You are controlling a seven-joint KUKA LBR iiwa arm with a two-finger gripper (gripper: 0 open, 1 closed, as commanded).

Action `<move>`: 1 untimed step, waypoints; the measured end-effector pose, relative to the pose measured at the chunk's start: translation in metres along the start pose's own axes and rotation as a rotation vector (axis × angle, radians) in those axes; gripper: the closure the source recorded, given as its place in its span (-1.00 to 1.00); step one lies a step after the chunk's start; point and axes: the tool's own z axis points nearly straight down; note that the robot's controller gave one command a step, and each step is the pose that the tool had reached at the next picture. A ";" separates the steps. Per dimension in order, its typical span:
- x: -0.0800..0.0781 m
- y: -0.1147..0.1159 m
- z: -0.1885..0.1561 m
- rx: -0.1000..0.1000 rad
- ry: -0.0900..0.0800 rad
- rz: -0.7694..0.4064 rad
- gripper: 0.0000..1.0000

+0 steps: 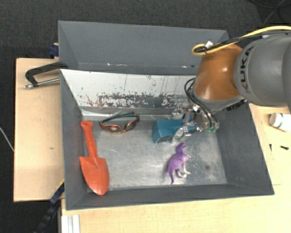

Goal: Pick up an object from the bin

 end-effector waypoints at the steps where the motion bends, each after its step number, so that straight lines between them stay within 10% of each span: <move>1: 0.000 0.000 0.000 0.000 0.000 0.000 1.00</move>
Offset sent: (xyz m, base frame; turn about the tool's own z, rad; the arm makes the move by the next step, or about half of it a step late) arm -0.0060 0.0162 0.0939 -0.0129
